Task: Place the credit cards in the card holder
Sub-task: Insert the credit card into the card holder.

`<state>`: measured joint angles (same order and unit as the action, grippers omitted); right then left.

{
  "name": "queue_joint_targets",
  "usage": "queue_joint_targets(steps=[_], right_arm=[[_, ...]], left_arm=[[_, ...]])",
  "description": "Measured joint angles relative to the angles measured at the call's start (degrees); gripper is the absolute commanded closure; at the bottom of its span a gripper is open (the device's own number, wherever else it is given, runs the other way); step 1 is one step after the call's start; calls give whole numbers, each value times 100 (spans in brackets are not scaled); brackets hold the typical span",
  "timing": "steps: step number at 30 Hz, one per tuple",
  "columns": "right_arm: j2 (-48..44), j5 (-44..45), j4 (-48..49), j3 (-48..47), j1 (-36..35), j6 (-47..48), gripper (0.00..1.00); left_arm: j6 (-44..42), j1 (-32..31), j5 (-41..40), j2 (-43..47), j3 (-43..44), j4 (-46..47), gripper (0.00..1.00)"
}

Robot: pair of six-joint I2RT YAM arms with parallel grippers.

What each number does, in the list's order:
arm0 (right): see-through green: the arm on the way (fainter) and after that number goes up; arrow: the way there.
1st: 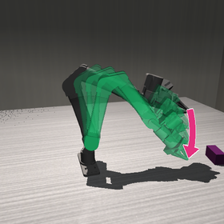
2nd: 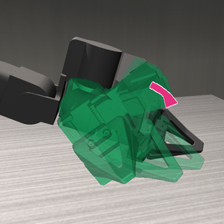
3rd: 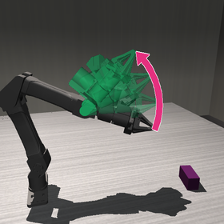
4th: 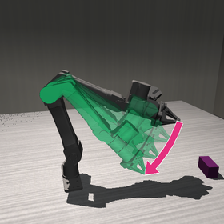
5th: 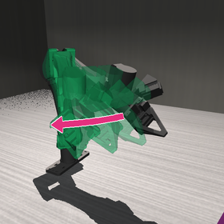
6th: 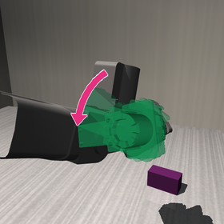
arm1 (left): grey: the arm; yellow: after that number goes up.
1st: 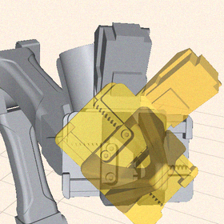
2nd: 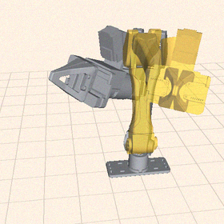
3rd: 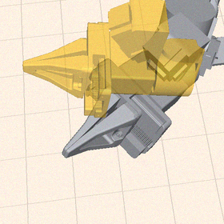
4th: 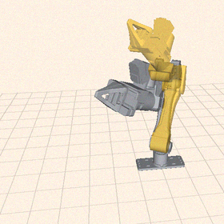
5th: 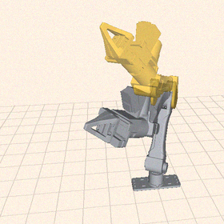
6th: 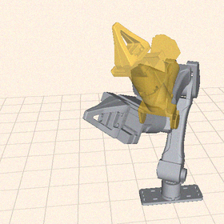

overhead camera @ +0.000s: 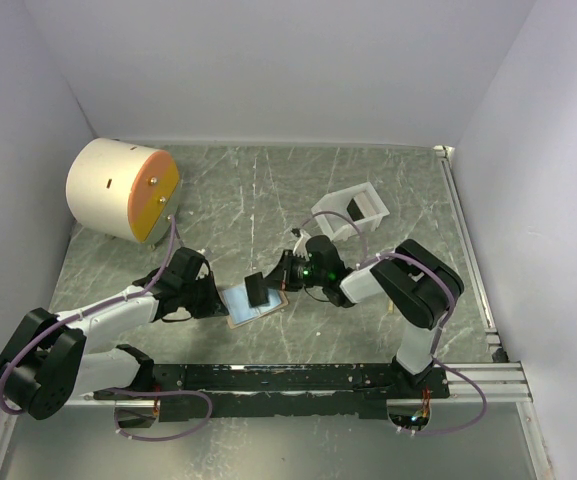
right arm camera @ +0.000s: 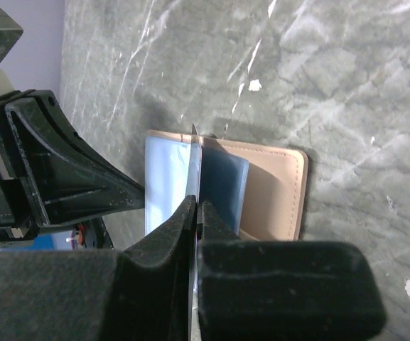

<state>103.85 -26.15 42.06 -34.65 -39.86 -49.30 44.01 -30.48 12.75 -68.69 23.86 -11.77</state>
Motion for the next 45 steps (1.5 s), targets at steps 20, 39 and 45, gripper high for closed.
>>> queue_joint_targets(steps=[20,39,45], right_arm=[[-127,-186,-619,-87,0,240,100],[-101,-476,-1429,-424,0,437,98],[-17,-514,-1458,-487,-4,422,97]], left_arm=[[0,0,-4,-4,0,0,93],[0,0,-2,-76,70,-66,93],[2,0,-4,-70,70,-68,93]])
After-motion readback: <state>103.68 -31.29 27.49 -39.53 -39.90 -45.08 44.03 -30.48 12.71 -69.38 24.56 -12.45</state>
